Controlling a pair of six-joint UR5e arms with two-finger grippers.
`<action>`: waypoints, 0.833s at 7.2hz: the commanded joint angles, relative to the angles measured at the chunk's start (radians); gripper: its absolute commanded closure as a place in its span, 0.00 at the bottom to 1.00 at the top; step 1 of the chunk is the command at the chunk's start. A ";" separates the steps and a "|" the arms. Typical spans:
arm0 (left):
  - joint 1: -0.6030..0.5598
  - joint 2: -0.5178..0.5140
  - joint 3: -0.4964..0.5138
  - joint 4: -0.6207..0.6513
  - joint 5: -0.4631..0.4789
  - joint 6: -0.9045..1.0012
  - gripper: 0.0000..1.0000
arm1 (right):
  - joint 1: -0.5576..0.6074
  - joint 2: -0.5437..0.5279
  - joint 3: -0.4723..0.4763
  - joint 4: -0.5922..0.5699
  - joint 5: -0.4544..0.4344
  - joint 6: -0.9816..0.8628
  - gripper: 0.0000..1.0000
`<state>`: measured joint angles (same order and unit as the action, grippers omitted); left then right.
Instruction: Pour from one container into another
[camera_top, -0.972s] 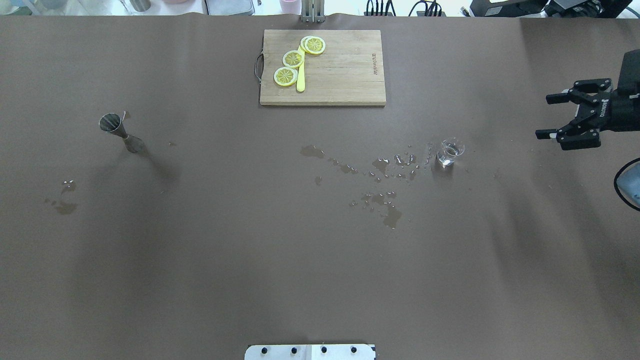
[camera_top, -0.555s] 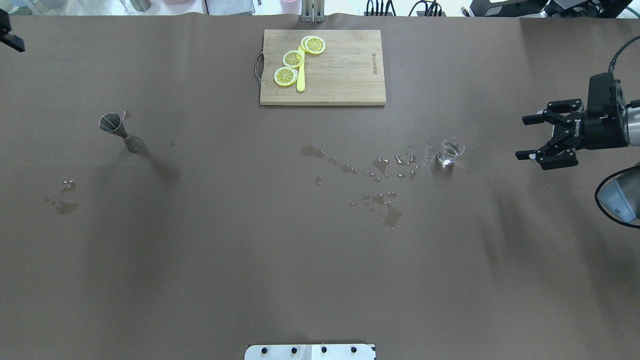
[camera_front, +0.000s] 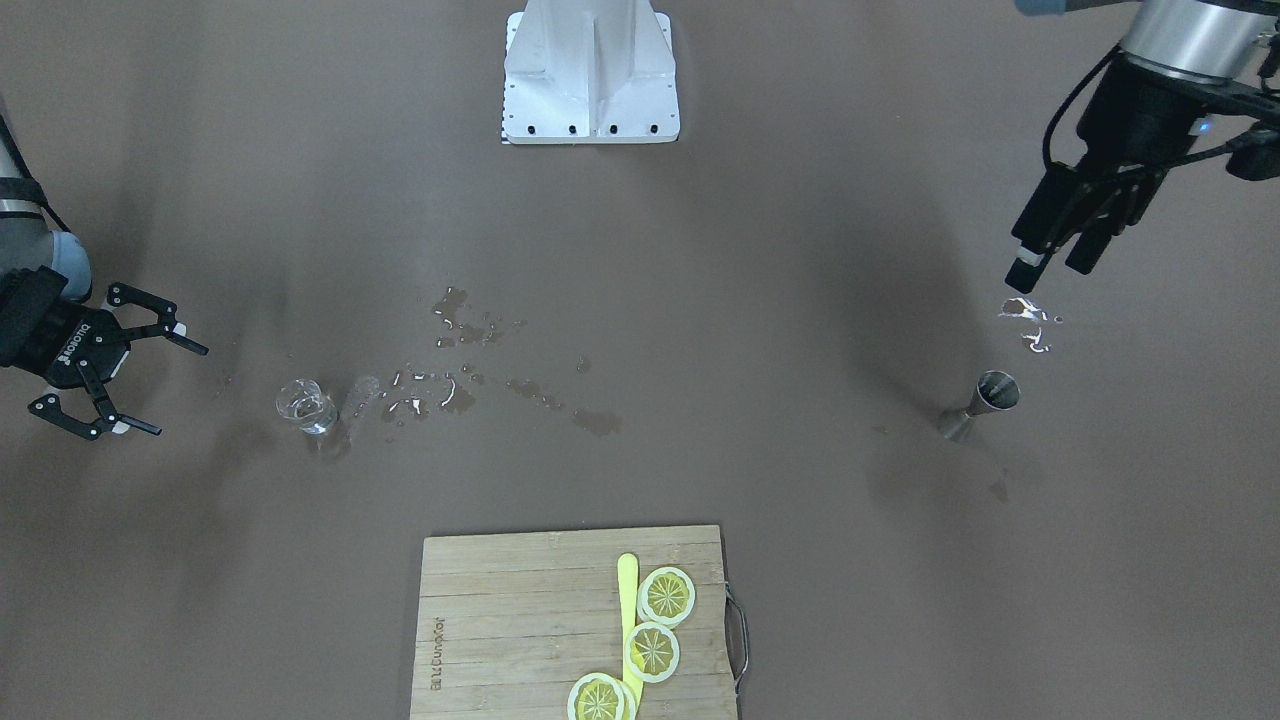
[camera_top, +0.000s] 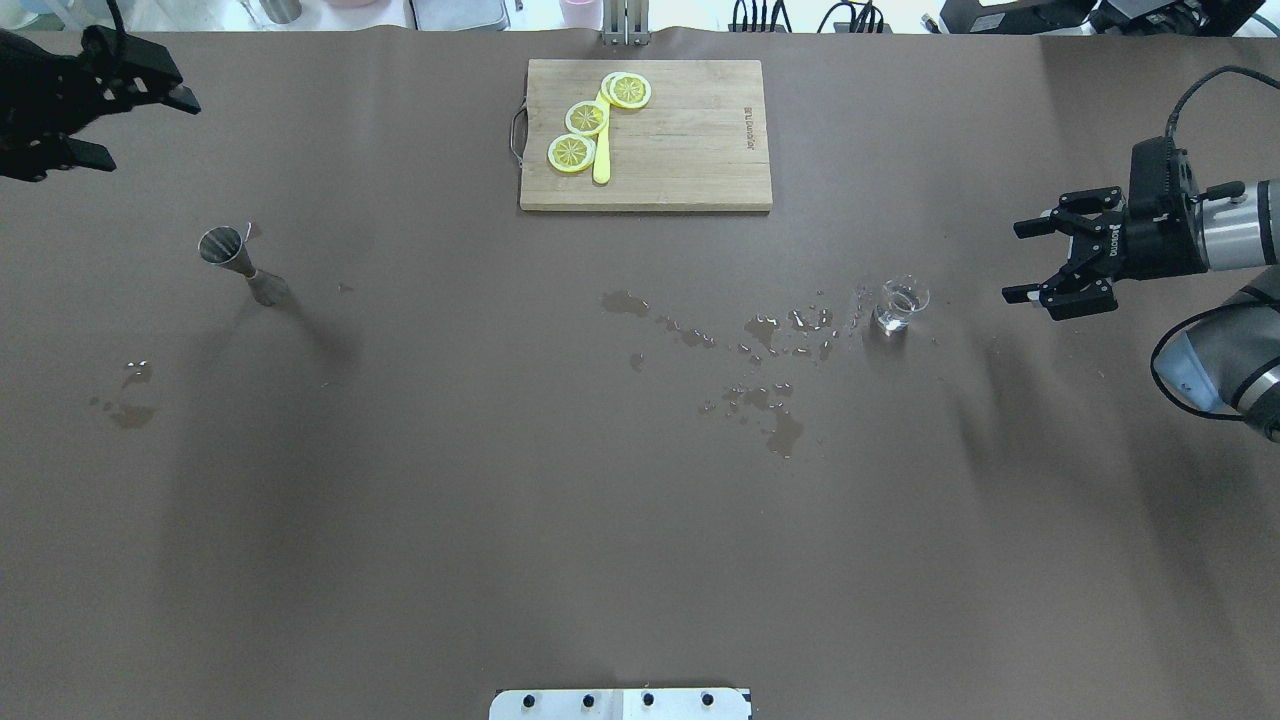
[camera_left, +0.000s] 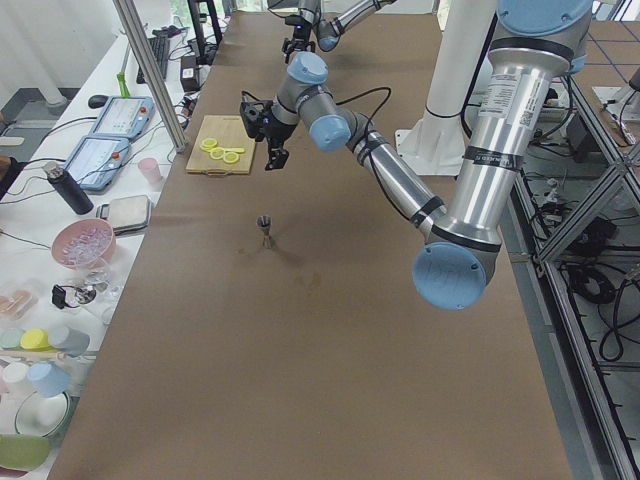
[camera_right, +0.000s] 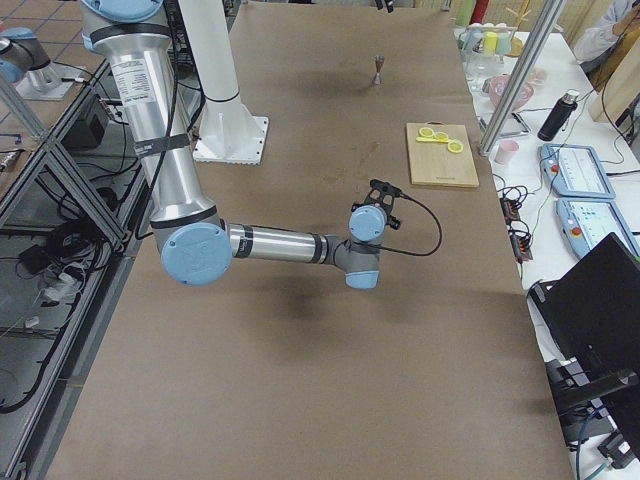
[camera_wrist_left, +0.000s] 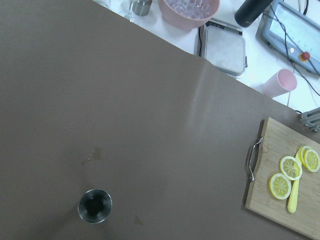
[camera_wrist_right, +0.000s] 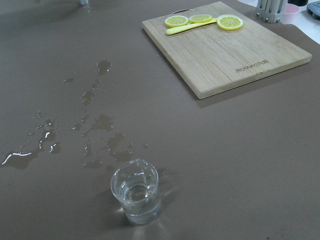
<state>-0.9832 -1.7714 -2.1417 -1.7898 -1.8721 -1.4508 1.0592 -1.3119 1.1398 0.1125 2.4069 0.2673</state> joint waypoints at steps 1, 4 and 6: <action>0.284 0.194 -0.142 -0.092 0.404 -0.167 0.01 | 0.005 0.002 0.000 0.001 0.061 0.001 0.00; 0.563 0.381 -0.193 -0.218 0.890 -0.206 0.01 | 0.007 0.002 0.003 0.001 0.121 -0.010 0.00; 0.711 0.385 -0.089 -0.270 1.165 -0.279 0.01 | 0.047 -0.038 0.043 0.038 0.133 -0.124 0.00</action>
<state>-0.3619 -1.3958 -2.2897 -2.0307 -0.8681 -1.6818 1.0855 -1.3219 1.1582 0.1249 2.5312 0.2121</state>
